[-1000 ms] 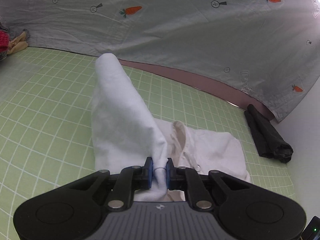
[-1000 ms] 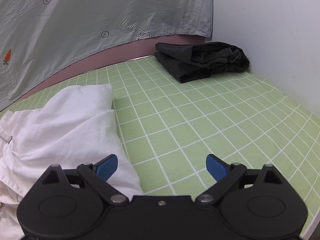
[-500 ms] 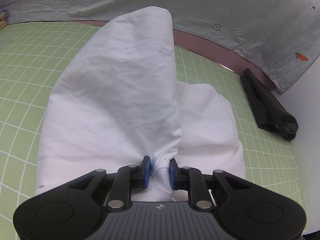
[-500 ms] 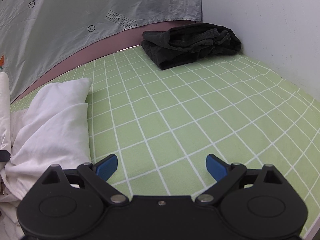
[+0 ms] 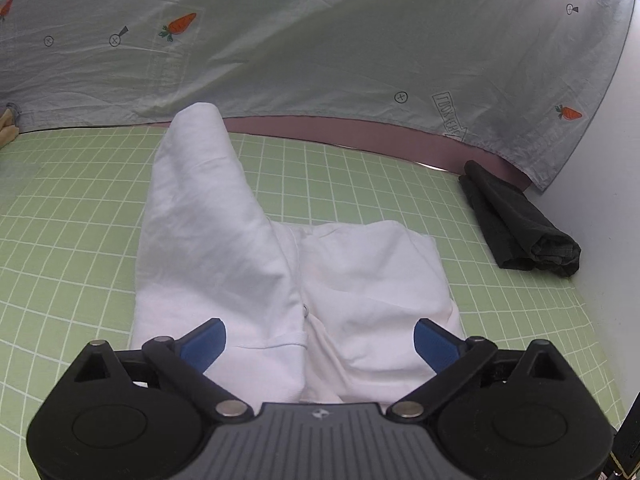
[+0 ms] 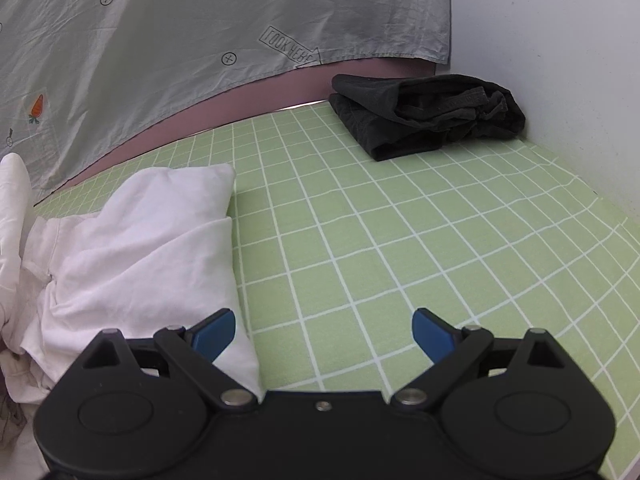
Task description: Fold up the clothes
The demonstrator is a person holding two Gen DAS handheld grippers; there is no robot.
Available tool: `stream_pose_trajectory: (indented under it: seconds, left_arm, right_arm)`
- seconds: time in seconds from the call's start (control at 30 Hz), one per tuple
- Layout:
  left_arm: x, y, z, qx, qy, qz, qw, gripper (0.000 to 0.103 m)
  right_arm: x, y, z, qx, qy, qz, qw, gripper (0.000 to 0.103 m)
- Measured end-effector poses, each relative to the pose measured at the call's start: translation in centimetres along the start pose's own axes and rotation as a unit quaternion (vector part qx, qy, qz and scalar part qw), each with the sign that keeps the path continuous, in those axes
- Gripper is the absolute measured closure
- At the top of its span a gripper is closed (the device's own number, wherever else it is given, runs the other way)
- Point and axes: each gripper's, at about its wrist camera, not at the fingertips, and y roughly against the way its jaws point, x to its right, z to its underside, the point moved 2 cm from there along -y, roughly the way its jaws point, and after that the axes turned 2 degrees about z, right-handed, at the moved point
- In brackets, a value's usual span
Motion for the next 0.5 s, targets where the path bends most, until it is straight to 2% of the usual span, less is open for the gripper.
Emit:
stream_pose_trajectory:
  seconds: [0.13, 0.27, 0.37, 0.5]
  left_arm:
    - [-3.0, 2.2, -0.6, 0.015, 0.033, 0.009, 0.9993, 0.002]
    - [-6.7, 4.8, -1.3, 0.044, 0.063, -0.002, 0.9970, 0.002]
    - [-10.2, 6.0, -1.4, 0.065, 0.089, -0.016, 0.9938, 0.002]
    - [-15.3, 5.3, -0.5, 0.048, 0.129, -0.062, 0.9885, 0.001]
  right_arm:
    - [-2.7, 0.7, -1.0, 0.010, 0.021, -0.018, 1.000, 0.007]
    - [-5.5, 1.1, -1.7, 0.017, 0.027, -0.031, 0.999, 0.007]
    - [-8.1, 1.7, -2.1, 0.018, 0.029, -0.048, 0.998, 0.007]
    - [-12.2, 3.2, -3.0, 0.031, 0.032, -0.085, 0.995, 0.007]
